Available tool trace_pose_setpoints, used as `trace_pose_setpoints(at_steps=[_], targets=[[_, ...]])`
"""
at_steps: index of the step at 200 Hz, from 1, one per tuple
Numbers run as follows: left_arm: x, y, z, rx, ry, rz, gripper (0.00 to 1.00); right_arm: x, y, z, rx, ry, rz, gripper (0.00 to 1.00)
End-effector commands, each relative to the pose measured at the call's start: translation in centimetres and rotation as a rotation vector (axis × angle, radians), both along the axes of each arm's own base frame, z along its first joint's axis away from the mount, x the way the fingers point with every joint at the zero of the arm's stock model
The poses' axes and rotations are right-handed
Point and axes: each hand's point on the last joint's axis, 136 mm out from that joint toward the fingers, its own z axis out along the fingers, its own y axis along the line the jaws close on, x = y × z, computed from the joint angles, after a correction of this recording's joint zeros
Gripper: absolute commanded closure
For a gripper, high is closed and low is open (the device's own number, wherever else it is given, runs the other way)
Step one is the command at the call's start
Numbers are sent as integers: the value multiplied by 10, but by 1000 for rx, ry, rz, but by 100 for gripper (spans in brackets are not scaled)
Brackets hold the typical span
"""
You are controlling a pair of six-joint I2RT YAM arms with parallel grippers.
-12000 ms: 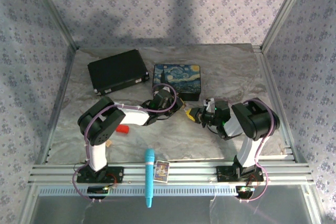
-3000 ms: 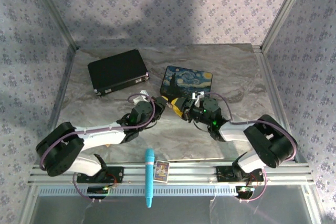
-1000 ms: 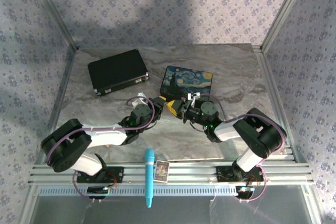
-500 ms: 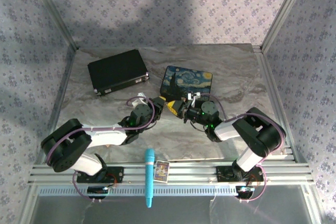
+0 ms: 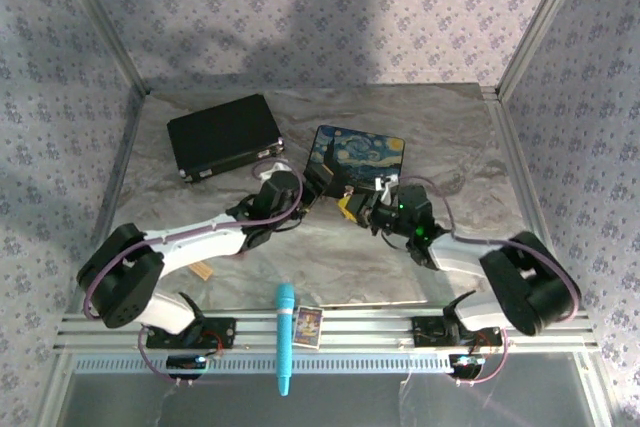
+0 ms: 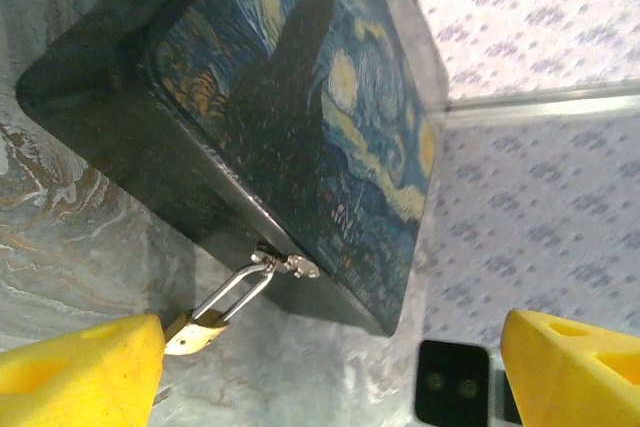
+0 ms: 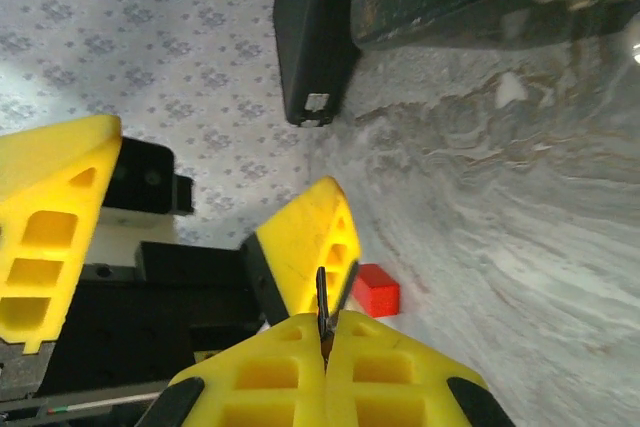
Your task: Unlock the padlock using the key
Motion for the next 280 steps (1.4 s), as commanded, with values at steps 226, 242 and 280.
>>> trace_pose_setpoints(at_steps=[226,242,280], targets=[[-11,-83,-110,462,-98,-479,49,-27,-107,-47,-308,64,-36,100],[-10,-82,-114,470,-95,-472,52,-24,-106,-49,-303,69,-36,100],[-4,-78,-119,516,-111,-452,60,-23,-101,-57,-304,82,-29,100]])
